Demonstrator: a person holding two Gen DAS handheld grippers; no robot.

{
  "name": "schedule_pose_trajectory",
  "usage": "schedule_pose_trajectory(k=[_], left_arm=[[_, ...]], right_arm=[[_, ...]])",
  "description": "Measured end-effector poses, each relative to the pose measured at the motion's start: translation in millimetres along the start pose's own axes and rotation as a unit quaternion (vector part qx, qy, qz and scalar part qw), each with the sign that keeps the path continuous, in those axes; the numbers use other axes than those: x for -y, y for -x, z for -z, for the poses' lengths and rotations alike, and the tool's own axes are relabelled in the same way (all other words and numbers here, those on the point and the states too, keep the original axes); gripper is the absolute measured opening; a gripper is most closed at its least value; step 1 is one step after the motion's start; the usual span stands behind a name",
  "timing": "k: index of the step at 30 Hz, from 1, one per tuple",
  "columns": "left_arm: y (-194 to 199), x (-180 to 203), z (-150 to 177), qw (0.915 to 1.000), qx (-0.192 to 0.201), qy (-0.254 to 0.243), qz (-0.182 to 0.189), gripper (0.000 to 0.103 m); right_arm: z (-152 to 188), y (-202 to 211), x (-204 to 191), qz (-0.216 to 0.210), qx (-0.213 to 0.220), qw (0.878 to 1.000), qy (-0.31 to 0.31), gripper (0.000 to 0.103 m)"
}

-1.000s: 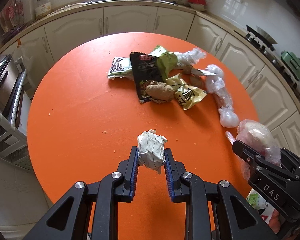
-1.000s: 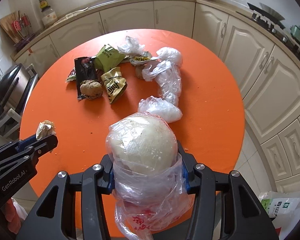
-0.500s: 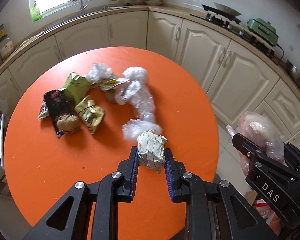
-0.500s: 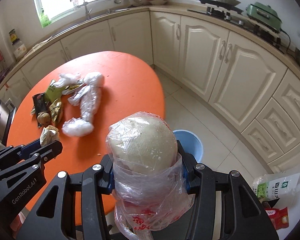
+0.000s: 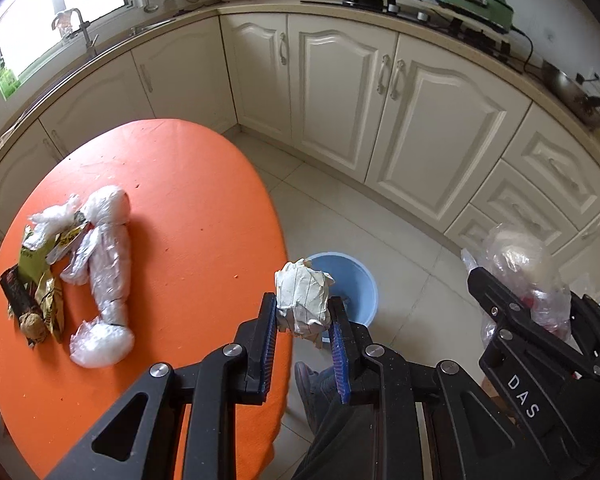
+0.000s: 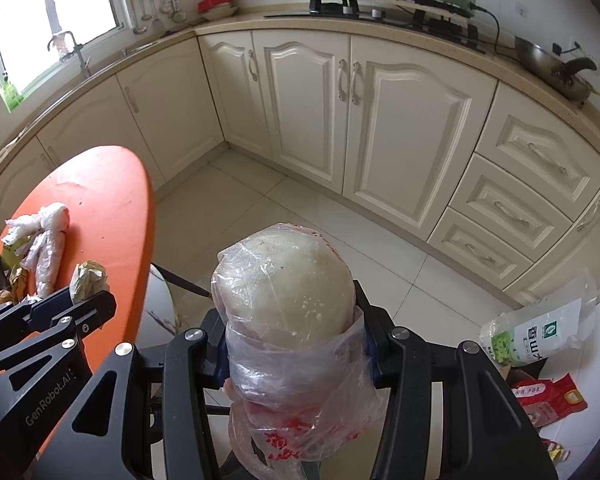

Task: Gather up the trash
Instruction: 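Carry both items to the blue bucket and open both grippers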

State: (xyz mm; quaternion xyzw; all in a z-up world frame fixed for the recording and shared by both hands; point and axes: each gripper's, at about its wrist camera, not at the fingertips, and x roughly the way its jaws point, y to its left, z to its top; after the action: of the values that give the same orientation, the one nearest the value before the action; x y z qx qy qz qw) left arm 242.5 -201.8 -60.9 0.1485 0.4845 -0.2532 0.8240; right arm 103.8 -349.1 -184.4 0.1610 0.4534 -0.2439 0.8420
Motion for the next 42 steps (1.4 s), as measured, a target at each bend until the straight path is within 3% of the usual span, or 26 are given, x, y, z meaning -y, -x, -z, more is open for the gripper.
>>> schedule_pose_trajectory(k=[12, 16, 20, 31, 36, 39, 42], left_arm=[[-78, 43, -45, 0.9990, -0.035, -0.018, -0.023, 0.021], [-101, 47, -67, 0.9989, -0.044, -0.011, -0.016, 0.029], [-118, 47, -88, 0.9988, -0.043, -0.010, -0.018, 0.052], [-138, 44, -94, 0.9980, -0.051, 0.002, -0.038, 0.058], [-127, 42, -93, 0.9981, -0.040, 0.000, -0.047, 0.058], [-121, 38, -92, 0.9980, -0.035, 0.006, -0.052, 0.059], [-117, 35, -89, 0.9978, -0.035, 0.012, -0.054, 0.059]], right_arm=[[-20, -53, 36, 0.010, -0.035, 0.999, -0.013, 0.049], [-23, -70, 43, 0.007, -0.049, 0.999, -0.020, 0.049], [-24, -85, 48, 0.012, -0.061, 0.998, -0.028, 0.049], [-23, -112, 42, 0.000, -0.091, 0.996, -0.026, 0.050], [-33, -115, 38, -0.056, -0.086, 0.994, -0.045, 0.066], [-31, -112, 39, -0.055, -0.086, 0.993, -0.057, 0.079], [-28, -110, 42, -0.055, -0.089, 0.992, -0.065, 0.082]])
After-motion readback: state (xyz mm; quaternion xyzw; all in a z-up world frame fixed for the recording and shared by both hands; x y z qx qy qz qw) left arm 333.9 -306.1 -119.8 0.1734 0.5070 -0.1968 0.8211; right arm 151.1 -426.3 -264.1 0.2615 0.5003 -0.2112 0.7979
